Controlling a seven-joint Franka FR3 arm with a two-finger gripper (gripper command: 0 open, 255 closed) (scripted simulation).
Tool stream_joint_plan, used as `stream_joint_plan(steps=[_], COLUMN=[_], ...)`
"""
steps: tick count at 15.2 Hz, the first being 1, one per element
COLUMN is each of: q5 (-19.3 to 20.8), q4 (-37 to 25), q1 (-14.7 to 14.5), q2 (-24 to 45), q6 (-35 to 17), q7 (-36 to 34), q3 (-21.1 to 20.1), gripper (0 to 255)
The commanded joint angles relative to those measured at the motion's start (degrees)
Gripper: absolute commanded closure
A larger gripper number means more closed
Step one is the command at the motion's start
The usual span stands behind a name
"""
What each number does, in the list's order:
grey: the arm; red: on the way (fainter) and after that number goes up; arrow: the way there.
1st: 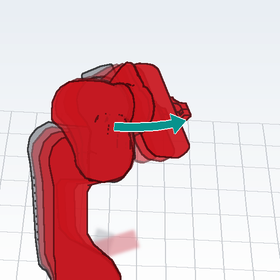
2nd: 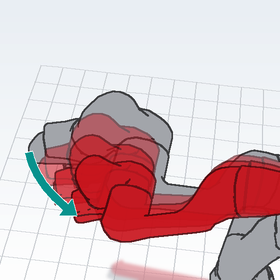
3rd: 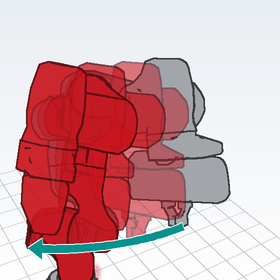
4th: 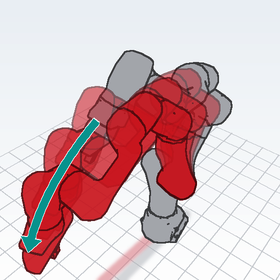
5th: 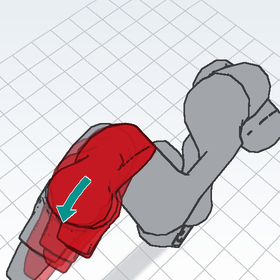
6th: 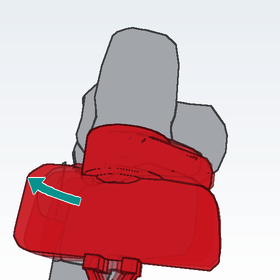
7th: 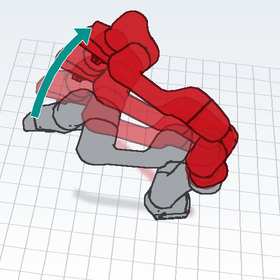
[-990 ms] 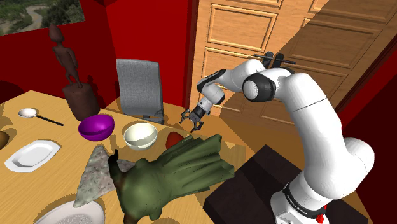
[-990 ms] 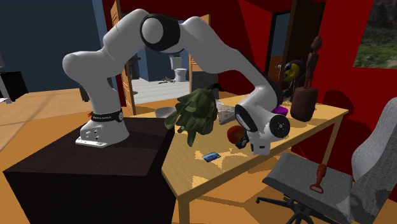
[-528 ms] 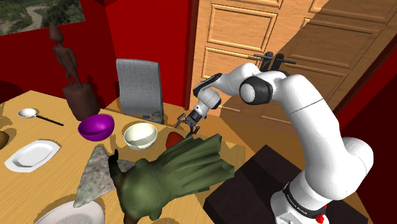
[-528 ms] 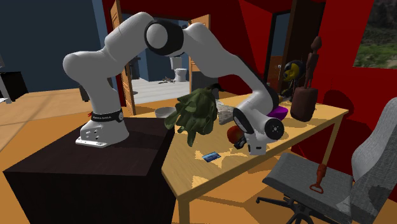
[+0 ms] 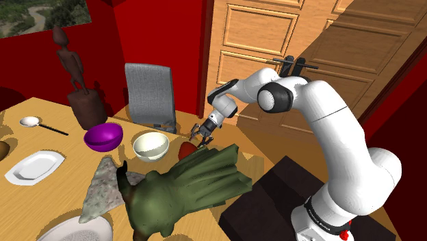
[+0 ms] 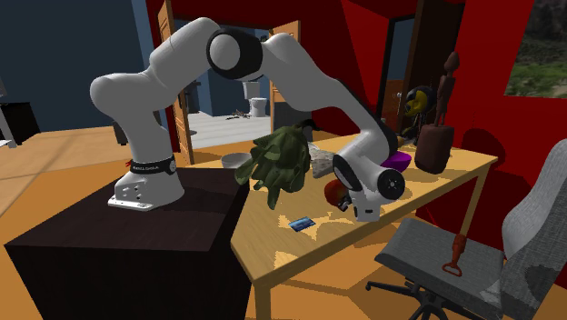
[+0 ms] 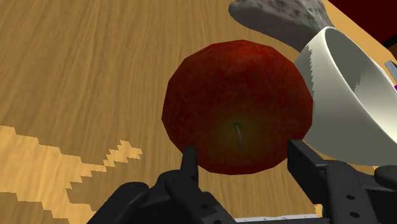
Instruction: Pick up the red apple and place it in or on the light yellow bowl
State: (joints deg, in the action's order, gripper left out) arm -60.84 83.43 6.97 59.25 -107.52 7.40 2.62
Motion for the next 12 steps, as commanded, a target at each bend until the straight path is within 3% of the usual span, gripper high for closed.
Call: stream_joint_plan(steps=[1,12], q5=[0.0,0.2], q4=[0.0,1.5], q1=[0.0,-0.1], q2=[0.0,-2.2], q6=[0.0,0.4], q7=[0.0,-0.6], q3=[0.0,0.2], gripper=[255,255])
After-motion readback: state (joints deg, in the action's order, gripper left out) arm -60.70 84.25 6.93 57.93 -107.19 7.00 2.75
